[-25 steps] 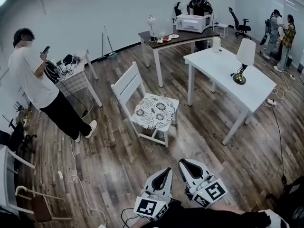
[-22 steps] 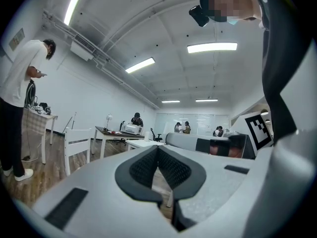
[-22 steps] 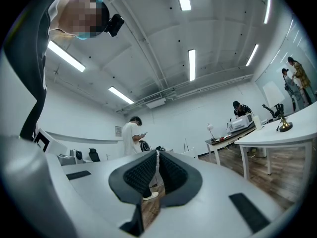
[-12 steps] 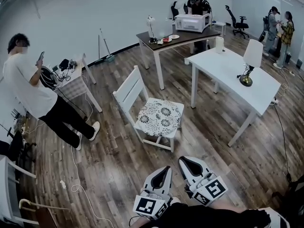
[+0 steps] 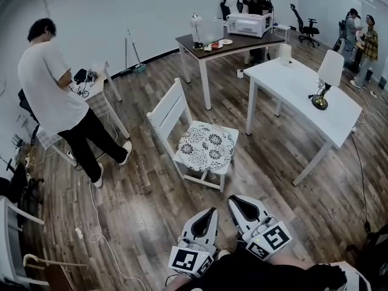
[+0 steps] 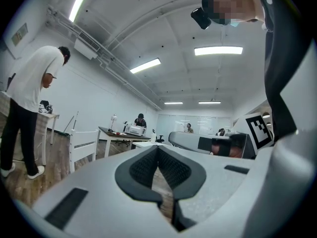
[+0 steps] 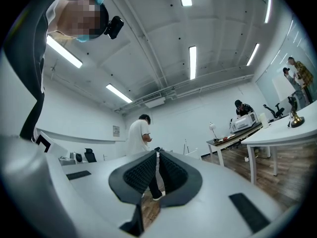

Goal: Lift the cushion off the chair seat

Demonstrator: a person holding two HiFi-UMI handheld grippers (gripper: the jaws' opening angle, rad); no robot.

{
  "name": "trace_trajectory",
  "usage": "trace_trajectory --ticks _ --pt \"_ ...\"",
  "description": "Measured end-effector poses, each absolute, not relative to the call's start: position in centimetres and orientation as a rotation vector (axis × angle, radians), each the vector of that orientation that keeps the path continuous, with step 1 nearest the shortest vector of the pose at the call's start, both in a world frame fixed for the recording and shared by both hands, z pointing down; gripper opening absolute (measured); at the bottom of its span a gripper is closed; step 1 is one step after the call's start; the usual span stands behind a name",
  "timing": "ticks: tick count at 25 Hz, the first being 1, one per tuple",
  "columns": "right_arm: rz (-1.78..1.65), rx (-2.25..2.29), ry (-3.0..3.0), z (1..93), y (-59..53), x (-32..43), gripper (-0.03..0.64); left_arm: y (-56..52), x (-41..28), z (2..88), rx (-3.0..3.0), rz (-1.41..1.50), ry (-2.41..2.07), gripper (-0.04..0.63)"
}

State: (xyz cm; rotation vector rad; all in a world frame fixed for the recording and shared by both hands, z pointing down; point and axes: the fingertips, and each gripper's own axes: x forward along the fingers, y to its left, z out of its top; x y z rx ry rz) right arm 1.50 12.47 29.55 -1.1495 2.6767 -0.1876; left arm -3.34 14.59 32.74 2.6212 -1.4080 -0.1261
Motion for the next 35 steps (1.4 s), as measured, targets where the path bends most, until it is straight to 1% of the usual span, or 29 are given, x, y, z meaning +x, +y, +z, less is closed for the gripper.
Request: trace_trajectory --ticks 16,35 --pt "-0.213 -1.092 2.688 29.9 6.8 0.2 0.032 9.4 -4.6 33.2 2.598 -0.107 -1.462 0.002" --pt "-0.223 -1.053 2.721 29.1 -7.3 1.8 0.032 -4.9 -2.5 32.6 2.572 -0.104 -1.484 0.002"
